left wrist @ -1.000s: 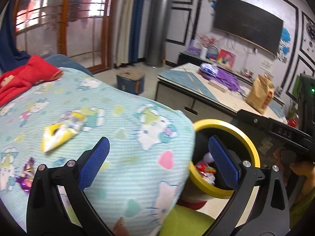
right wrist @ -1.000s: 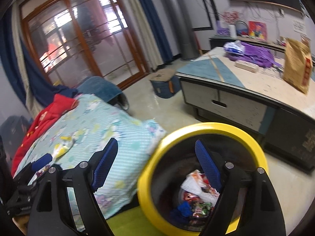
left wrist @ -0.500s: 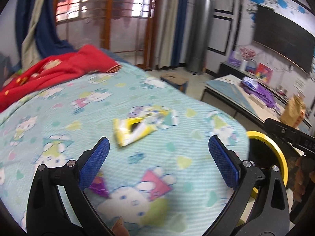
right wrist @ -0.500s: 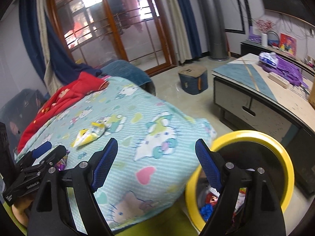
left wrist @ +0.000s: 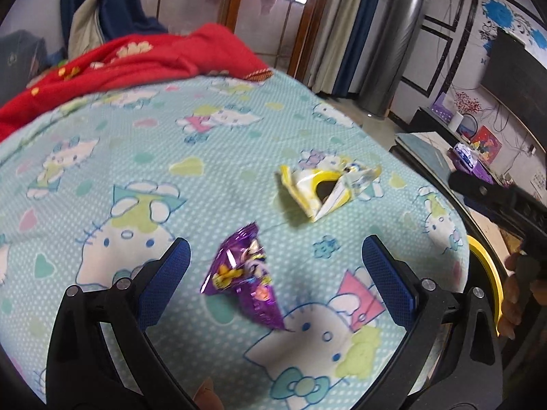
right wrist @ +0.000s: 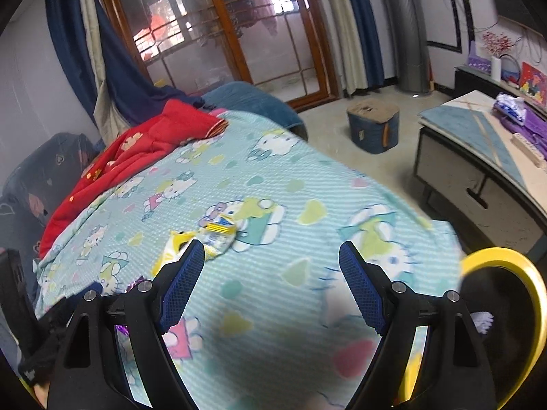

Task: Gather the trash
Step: 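Grasp the purple candy wrapper with the left tool while the right tool grasps the yellow-white wrapper, then carry the purple and yellow-white wrappers over the yellow bin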

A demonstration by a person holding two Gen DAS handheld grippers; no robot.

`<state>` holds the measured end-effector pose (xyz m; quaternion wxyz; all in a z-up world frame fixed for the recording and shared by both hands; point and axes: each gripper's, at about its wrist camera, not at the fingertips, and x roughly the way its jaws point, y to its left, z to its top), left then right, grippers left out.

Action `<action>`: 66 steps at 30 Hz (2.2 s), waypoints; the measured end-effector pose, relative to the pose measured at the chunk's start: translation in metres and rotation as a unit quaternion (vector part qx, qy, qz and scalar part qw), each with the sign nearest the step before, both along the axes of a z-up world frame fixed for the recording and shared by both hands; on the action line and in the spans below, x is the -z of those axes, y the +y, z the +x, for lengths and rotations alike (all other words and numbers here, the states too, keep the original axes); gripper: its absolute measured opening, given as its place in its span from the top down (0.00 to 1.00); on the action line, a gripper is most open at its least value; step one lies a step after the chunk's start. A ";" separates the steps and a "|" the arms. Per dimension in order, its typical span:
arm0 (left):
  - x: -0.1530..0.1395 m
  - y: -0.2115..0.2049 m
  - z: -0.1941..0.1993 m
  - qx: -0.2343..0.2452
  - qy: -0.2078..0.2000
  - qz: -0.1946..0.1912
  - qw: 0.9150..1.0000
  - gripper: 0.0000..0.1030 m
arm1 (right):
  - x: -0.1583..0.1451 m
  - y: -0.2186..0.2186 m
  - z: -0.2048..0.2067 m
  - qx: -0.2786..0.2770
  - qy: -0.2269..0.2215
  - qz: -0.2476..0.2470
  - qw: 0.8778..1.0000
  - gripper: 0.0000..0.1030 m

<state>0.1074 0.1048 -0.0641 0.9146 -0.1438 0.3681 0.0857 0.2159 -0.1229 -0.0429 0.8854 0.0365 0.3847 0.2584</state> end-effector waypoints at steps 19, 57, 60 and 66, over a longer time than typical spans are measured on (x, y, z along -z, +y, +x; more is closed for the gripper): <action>0.026 0.006 0.003 0.011 0.037 -0.057 0.998 0.66 | 0.052 0.082 0.052 -0.022 0.104 0.015 0.994 0.37; -0.007 -0.084 0.002 0.172 -0.044 -0.060 0.982 0.75 | 0.008 -0.084 -0.017 0.074 -0.017 0.024 0.997 0.74; -0.011 -0.090 0.001 0.180 -0.049 -0.057 0.981 0.75 | 0.005 -0.097 -0.022 0.085 -0.021 0.024 0.996 0.74; -0.017 -0.102 -0.002 0.196 -0.058 -0.055 0.977 0.75 | 0.000 -0.121 -0.032 0.104 -0.033 0.015 0.994 0.74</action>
